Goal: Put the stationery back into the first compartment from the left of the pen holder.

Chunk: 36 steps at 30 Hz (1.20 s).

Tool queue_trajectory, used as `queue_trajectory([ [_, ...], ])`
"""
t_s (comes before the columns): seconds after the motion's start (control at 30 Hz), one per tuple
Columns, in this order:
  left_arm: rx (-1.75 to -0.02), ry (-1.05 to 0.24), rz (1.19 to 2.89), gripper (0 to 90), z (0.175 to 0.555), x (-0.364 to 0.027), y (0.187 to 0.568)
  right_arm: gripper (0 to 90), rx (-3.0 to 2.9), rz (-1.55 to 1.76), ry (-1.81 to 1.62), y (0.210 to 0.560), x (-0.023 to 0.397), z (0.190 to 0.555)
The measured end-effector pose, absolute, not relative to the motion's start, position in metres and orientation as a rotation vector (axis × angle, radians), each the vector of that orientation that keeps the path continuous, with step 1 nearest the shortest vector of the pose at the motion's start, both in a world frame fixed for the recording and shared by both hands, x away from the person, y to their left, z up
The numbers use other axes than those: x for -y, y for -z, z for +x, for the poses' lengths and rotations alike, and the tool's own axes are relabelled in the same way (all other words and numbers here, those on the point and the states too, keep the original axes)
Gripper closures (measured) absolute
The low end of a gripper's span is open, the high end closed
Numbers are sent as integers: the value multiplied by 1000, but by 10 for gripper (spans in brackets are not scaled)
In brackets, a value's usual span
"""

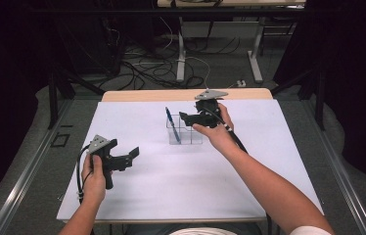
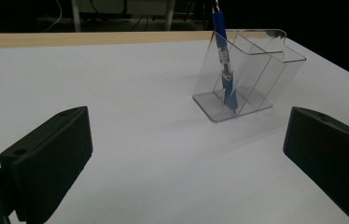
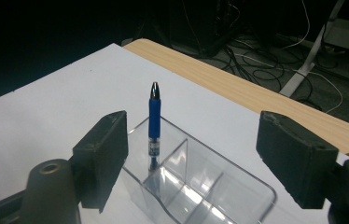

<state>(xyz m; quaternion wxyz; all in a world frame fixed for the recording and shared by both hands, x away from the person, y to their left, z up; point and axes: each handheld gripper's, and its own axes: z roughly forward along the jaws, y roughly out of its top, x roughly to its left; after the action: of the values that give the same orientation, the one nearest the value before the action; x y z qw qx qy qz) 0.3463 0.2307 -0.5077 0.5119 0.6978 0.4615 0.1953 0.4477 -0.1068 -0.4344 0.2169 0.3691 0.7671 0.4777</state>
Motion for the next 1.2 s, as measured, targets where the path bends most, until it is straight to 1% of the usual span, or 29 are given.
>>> queue_trajectory([
  [0.13, -1112, -471, 1679, 13, 346, -231, 508, 190, -2091, 995, -1342, 428, 123, 438],
  [0.33, -1114, -473, 1679, 13, 346, -231, 508, 183, -2131, 1030, -1344, 425, 148, 422],
  [0.4, -1116, -475, 1680, 13, 346, -231, 508, 139, -2121, 1049, -1333, 426, 158, 417],
  [0.43, -1117, -475, 1679, 13, 346, -231, 508, 131, -2121, 1044, -1327, 427, 161, 415],
  [0.47, -1117, -476, 1679, 12, 346, -231, 508, 98, -2114, 1042, -1329, 428, 166, 414],
  [0.5, -1118, -476, 1677, 13, 346, -231, 508, 36, -2111, 1064, -1329, 429, 170, 411],
  [0.53, -1119, -477, 1677, 13, 345, -231, 508, 0, -2100, 1074, -1329, 430, 175, 409],
  [0.9, -1128, -479, 1677, 13, 345, -231, 508, 0, -2018, 1163, -1318, 448, 224, 383],
  [1.2, -1130, -484, 1680, 13, 345, -232, 508, 0, -1951, 1272, -1264, 472, 257, 375],
])
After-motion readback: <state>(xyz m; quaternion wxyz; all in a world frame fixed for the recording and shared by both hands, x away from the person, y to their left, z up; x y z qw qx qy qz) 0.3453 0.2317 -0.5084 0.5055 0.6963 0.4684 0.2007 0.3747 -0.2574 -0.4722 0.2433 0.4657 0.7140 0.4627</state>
